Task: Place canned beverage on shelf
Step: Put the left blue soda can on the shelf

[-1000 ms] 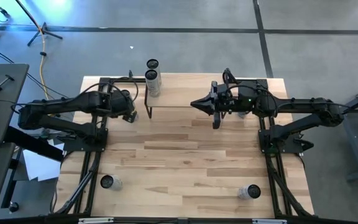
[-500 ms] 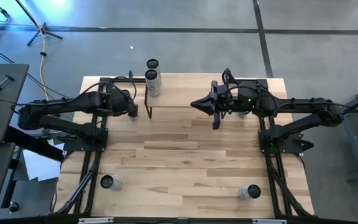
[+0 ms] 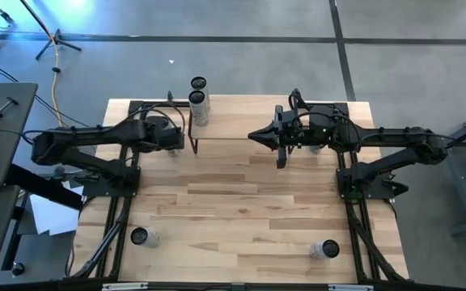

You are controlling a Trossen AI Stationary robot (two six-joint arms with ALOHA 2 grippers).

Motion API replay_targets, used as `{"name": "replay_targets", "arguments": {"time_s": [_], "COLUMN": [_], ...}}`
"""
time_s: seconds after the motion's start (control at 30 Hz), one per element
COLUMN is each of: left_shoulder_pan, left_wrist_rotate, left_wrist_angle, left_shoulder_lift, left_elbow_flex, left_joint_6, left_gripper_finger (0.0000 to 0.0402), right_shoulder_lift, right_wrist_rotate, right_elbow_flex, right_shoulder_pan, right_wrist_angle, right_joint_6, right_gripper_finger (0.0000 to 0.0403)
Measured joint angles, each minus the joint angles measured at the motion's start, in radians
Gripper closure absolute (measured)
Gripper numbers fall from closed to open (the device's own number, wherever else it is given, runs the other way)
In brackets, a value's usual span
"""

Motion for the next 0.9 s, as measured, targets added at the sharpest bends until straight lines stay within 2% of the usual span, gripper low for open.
{"name": "replay_targets", "arguments": {"time_s": [0.23,0.43,0.9], "left_shoulder_pan": [0.035,0.035,0.035], "left_wrist_rotate": [-0.007,-0.033,-0.034], "left_wrist_angle": [0.043,0.109,0.111], "left_shoulder_lift": [0.063,0.105,0.128], "left_elbow_flex": [0.0,0.0,-0.011], "left_joint_6": [0.027,-0.019,-0.093], "left_gripper_finger": [0.003,0.003,0.0033], "right_shoulder_lift": [0.0,0.0,0.0], "right_wrist_rotate": [0.0,0.0,0.0], "right_elbow_flex": [0.0,0.0,0.0], "right_shoulder_pan": [0.0,0.0,0.0], "right_wrist_angle": [0.0,0.0,-0.023], "right_joint_6": [-0.007,-0.007,-0.005], "right_gripper_finger": [0.0402,0.0402,0.0402]}}
